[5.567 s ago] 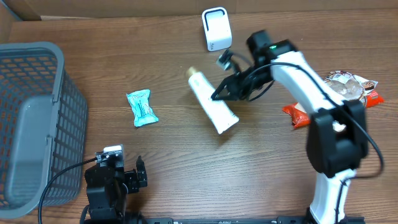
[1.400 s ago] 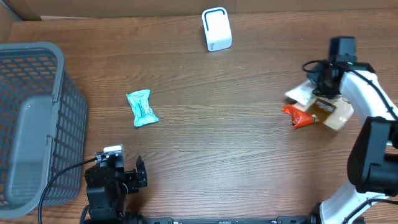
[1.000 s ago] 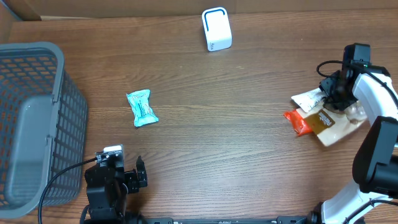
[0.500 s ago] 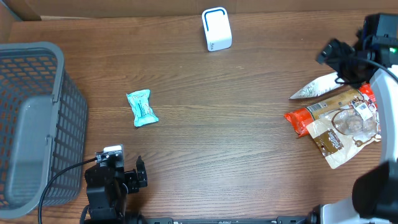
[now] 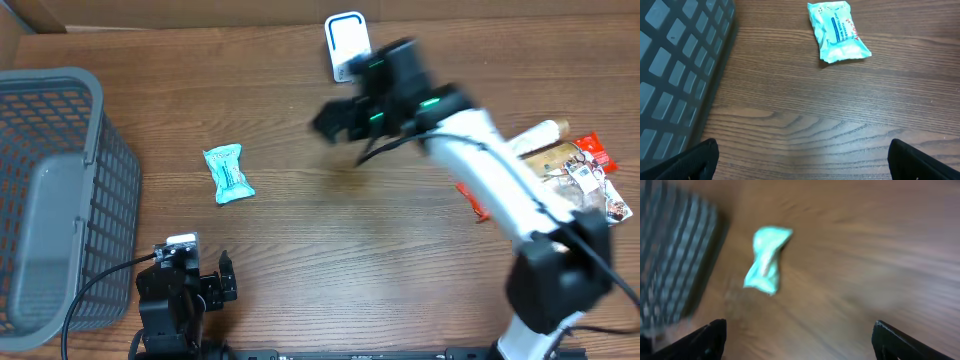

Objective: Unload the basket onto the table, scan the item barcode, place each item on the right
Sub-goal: 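Move the right gripper left over the teal toilet tissue pack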

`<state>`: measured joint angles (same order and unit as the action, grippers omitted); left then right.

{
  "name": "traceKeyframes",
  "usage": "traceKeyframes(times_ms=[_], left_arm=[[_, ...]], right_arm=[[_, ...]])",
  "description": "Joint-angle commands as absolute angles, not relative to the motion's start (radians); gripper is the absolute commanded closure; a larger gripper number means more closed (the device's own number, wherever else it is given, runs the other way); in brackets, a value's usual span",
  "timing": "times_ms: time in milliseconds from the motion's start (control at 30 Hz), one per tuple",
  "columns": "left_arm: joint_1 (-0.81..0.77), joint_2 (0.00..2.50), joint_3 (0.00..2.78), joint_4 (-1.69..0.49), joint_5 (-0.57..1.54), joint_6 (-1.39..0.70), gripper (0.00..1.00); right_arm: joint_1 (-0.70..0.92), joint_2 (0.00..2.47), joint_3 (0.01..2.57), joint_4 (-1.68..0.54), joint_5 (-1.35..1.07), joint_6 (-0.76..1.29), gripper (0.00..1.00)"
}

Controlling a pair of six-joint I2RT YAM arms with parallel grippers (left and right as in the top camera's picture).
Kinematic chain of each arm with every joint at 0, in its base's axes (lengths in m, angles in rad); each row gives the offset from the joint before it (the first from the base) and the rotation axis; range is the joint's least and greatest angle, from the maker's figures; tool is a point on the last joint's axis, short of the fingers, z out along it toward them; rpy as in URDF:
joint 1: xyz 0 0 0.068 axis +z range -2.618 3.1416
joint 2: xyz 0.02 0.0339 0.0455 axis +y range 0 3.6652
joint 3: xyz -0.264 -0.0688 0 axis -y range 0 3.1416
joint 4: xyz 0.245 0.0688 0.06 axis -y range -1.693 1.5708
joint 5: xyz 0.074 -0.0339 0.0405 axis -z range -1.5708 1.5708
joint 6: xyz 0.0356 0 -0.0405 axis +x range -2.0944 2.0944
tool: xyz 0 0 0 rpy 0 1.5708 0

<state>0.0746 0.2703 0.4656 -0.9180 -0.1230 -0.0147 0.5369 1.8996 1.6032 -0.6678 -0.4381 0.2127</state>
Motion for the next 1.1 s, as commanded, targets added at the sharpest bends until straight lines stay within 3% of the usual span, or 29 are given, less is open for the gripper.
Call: traceKeyframes(times_ms=[0, 300, 1067], left_arm=[[0.080, 0.266, 0.464, -0.916, -0.113, 0.004, 0.01], [0.080, 0.266, 0.464, -0.916, -0.113, 0.004, 0.00], [0.080, 0.266, 0.464, -0.916, -0.113, 0.004, 0.00]], right_arm=[[0.626, 1.959, 1.638, -0.636, -0.412, 0.173, 0.07], [0.721, 2.113, 1.802, -0.685, -0.447, 0.151, 0.08], [0.836, 2.279, 1.801, -0.491, -0.426, 0.126, 0.11]])
